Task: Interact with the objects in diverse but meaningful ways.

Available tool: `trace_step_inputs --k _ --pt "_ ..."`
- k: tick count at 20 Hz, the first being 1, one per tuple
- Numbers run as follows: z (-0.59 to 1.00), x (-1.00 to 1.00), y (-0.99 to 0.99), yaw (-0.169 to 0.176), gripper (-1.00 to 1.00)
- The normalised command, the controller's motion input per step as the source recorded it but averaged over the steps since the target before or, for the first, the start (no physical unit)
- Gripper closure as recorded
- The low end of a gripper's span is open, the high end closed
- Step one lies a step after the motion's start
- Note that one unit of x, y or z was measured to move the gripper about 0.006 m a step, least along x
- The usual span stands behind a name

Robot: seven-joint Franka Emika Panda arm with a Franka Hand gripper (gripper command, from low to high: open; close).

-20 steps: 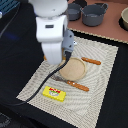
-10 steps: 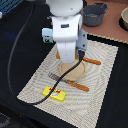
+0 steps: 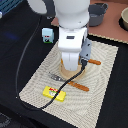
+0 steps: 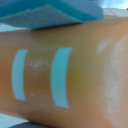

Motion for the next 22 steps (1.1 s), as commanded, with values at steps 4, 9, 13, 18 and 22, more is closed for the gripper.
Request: trace_step_inputs --k 4,9,13,18,22 --pt "-0.18 0.51 0.07 0.0 1.0" --pt "-0.08 0.62 0.0 -0.004 1.0" --pt "-0.04 0.69 0.0 -0.006 1.0" --pt "0.02 0.5 0.15 -0.001 -1.0" --pt "0.34 0.08 0.34 0.012 -1.0"
